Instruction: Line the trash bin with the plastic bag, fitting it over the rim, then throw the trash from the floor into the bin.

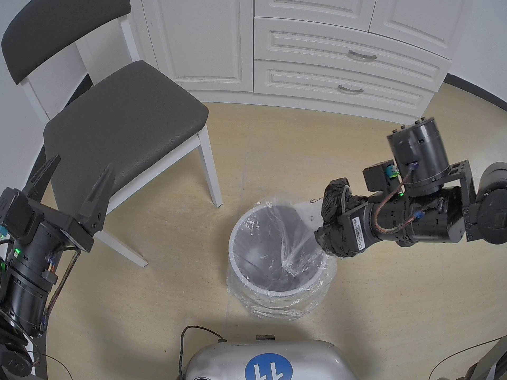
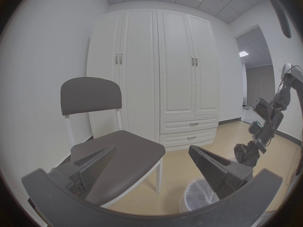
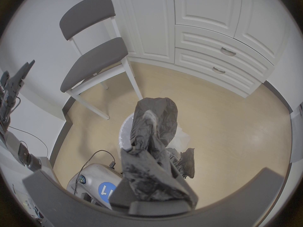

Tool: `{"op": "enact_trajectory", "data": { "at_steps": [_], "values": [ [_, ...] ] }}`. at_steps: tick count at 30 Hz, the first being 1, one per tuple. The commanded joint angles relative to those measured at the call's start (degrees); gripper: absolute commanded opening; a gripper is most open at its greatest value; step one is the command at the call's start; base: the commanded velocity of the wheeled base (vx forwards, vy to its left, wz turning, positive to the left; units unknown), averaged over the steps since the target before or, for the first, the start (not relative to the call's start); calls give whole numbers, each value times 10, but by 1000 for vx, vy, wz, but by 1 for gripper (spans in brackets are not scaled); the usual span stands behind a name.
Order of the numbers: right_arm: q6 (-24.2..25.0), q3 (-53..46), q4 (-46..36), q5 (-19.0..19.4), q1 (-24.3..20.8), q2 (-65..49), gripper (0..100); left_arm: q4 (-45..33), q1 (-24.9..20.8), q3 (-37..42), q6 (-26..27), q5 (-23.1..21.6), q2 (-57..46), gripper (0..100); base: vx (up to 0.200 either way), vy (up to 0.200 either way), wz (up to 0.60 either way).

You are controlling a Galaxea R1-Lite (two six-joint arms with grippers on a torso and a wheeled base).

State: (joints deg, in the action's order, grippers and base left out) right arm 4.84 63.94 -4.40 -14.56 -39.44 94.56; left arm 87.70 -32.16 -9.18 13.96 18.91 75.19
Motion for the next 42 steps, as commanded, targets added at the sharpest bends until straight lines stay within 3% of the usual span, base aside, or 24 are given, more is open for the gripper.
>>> {"op": "enact_trajectory", "data": {
  "at_steps": [1, 6, 15, 26, 42],
  "values": [
    [0, 15, 11, 3, -6, 51, 0, 0, 1, 0, 4, 0, -15, 100, 0, 0, 0],
    [3, 4, 57, 1, -5, 74, 0, 0, 3, -2, 4, 0, -15, 100, 0, 0, 0],
    [5, 13, 64, 2, -5, 118, 0, 0, 37, -6, 4, -2, -14, 100, 0, 0, 0],
    [28, 22, 142, 1, -30, 223, 0, 0, 156, -12, -6, -95, -15, 100, 0, 0, 0],
    [57, 87, 142, 0, -23, 352, 0, -2, 146, -11, -15, -113, -36, 100, 0, 0, 0]
  ]
}}
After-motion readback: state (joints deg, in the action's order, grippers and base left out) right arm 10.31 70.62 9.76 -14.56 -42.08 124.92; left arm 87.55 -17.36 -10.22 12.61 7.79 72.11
